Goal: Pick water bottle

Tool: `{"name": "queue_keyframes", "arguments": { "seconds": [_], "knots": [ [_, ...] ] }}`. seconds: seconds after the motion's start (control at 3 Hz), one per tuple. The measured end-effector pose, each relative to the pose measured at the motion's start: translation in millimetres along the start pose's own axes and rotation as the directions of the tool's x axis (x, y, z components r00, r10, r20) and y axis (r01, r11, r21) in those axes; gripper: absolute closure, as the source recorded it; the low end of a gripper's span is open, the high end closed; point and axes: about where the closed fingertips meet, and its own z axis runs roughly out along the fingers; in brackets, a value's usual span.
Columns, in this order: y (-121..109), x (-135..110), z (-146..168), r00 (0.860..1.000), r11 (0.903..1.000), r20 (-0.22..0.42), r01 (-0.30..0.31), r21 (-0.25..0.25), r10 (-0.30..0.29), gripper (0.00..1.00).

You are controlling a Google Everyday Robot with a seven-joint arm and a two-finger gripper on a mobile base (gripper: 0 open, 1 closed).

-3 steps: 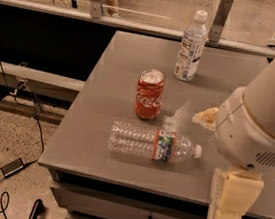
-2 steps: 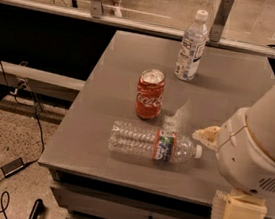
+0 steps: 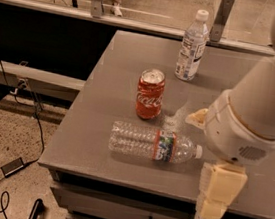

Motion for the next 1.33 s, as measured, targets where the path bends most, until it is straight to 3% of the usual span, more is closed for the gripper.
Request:
{"name": "queue_keyframes", "arguments": {
  "seconds": [0.33,0.67,1.0,1.33],
  "knots": [
    [-81.2,-16.2,24.7,0.998,0.9982,0.017,0.053,0.028,-0.053,0.00],
    [-82.1,-16.7,25.5,0.998,0.9982,0.018,0.054,0.027,-0.055,0.00],
    [-114.6,-12.7,74.0,0.997,0.9976,0.019,0.068,-0.012,-0.068,0.00],
    [-115.5,-12.2,77.0,0.998,0.9976,0.020,0.068,-0.016,-0.067,0.00]
  ]
}}
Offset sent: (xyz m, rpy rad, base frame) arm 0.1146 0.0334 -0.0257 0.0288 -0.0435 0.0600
